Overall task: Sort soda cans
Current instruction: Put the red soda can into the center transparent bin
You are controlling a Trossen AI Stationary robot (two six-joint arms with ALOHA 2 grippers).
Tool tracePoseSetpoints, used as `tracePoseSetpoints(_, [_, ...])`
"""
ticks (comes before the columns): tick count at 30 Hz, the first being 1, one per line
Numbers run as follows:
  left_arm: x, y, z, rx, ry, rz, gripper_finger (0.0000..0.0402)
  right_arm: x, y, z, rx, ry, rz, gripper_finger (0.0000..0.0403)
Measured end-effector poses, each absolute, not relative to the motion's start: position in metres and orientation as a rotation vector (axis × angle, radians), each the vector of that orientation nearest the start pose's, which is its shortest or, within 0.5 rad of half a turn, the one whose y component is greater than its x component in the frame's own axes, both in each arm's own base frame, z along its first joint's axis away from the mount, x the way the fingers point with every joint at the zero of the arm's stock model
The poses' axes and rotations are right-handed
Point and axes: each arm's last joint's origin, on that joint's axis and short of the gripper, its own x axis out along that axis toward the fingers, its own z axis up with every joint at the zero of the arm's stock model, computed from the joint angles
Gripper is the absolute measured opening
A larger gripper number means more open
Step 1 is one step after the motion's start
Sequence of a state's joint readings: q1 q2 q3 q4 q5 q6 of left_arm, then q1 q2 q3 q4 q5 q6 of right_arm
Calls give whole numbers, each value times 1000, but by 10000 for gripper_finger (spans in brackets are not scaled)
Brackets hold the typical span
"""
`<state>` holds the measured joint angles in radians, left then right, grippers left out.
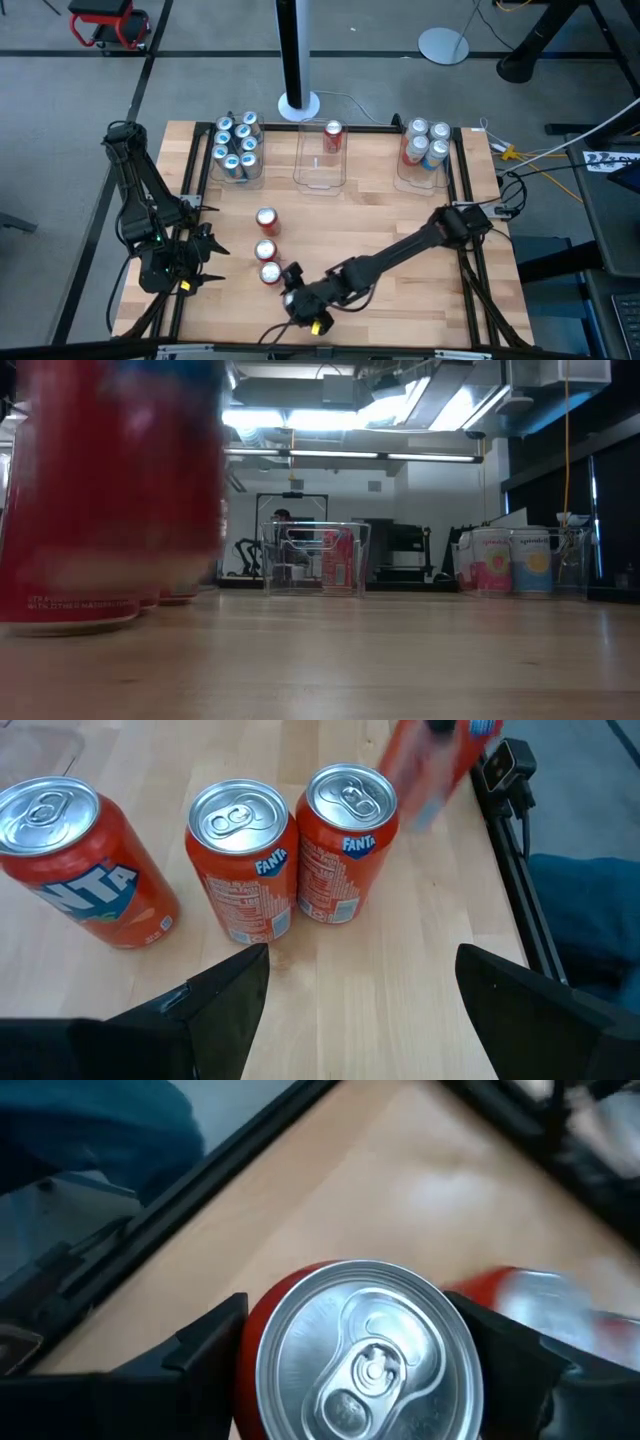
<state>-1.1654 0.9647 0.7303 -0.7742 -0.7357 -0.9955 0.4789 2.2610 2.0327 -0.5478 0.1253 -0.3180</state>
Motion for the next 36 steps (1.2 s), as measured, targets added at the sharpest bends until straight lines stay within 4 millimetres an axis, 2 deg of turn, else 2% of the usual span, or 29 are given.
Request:
tracePoseSetpoints(4, [85, -148, 246, -126, 685, -62, 308, 436, 223, 282, -592, 670, 371, 285])
tracePoseSetpoints(8, [85, -148, 246, -126, 685, -62, 308, 419, 207, 309, -661, 704, 301, 285])
tracePoseSetpoints(13, [85, -148, 246, -125, 685, -62, 308, 402, 172, 346, -721, 723, 178, 285])
tracePoseSetpoints(17, [85, -148, 247, -115, 679, -60, 308, 401, 135, 359, -762, 768, 125, 285])
tracePoseSetpoints(23, [85, -148, 246, -111, 677, -58, 308, 413, 61, 363, -781, 845, 48, 285])
tracePoseSetpoints(28, [87, -152, 241, -87, 692, -44, 308, 418, 9, 360, -789, 911, -23, 285])
tracePoseSetpoints(36, [91, -163, 226, -18, 729, -10, 308, 419, -58, 327, -708, 1002, -60, 285])
